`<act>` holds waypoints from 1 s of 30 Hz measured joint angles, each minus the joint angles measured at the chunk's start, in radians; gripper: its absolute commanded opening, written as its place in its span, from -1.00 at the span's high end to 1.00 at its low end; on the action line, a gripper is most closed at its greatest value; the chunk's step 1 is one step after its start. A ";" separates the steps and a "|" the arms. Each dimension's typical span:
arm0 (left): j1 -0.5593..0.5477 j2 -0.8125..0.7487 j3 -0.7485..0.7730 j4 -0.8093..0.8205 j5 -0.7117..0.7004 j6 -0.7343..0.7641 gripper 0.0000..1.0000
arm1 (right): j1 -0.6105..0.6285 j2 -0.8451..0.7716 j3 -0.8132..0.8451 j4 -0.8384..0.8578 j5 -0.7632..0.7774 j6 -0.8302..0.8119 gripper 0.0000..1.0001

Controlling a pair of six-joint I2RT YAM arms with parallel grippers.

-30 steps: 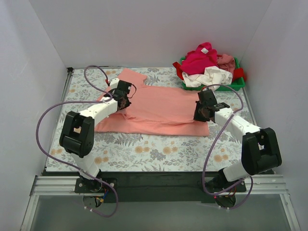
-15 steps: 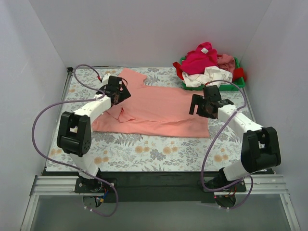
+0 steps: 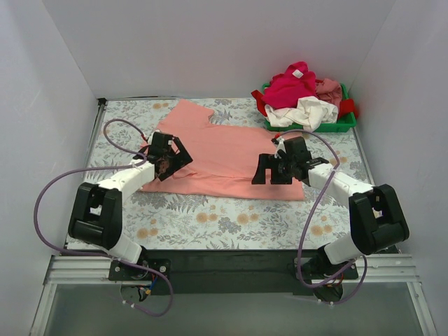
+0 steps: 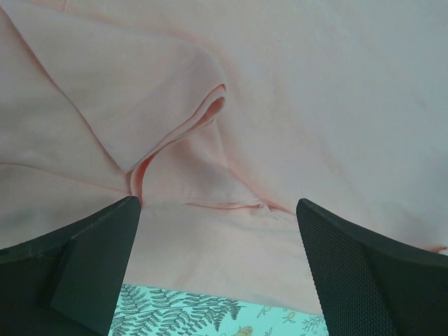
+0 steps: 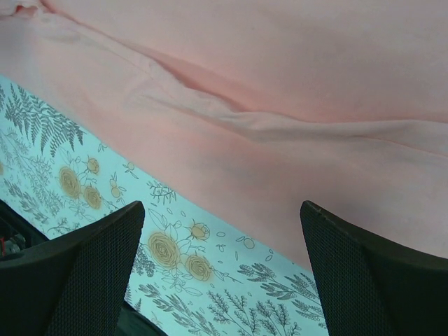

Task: Fold and stack the t-shirts
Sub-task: Fold the tshirt

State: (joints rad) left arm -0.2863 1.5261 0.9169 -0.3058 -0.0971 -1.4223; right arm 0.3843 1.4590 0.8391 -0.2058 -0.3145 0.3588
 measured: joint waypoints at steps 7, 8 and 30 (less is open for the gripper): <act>0.000 0.101 0.001 0.022 0.008 -0.010 -0.90 | 0.002 0.027 -0.003 0.020 -0.004 0.000 -0.97; 0.000 0.114 0.002 0.023 0.006 -0.010 -0.90 | 0.002 0.028 -0.005 0.023 -0.002 0.000 -0.97; 0.000 0.348 0.248 0.100 0.016 0.031 -0.91 | -0.003 0.047 -0.026 0.029 0.059 0.000 -0.97</act>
State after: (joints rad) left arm -0.2863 1.8736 1.1645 -0.2058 -0.0814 -1.3911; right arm 0.3809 1.5055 0.8131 -0.1768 -0.2558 0.3588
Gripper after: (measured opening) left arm 0.956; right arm 0.984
